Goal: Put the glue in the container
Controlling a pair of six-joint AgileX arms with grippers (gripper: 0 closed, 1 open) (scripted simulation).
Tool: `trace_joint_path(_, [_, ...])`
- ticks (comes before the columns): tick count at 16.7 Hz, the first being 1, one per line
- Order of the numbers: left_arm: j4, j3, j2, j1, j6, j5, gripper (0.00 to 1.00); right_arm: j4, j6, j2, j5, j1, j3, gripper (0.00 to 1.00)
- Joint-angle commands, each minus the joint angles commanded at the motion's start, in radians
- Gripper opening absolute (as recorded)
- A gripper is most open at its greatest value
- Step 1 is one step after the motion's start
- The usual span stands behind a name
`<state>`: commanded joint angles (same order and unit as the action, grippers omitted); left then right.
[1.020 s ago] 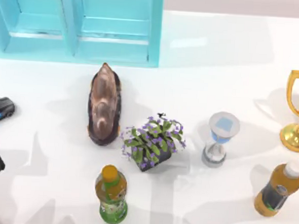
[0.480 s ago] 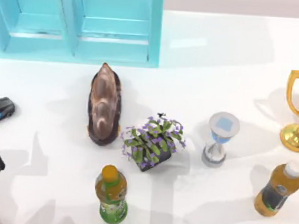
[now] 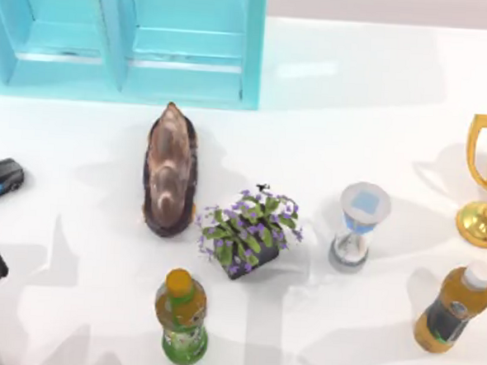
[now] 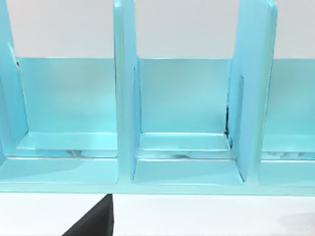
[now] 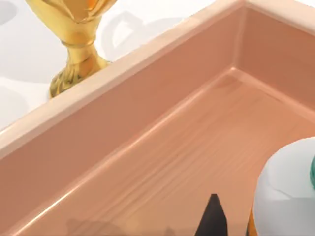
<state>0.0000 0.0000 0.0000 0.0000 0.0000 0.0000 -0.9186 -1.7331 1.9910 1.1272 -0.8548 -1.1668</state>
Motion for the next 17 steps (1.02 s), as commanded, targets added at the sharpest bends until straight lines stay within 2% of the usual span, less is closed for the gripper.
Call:
trace_joint_path(11, [0.0, 0.0, 0.0, 0.0, 0.0, 0.0, 1.0, 0.0, 0.0, 0.0, 0.0, 0.0, 0.0, 0.98])
trace_joint_path(17, [0.0, 0.0, 0.0, 0.0, 0.0, 0.0, 1.0, 0.0, 0.0, 0.0, 0.0, 0.0, 0.0, 1.0])
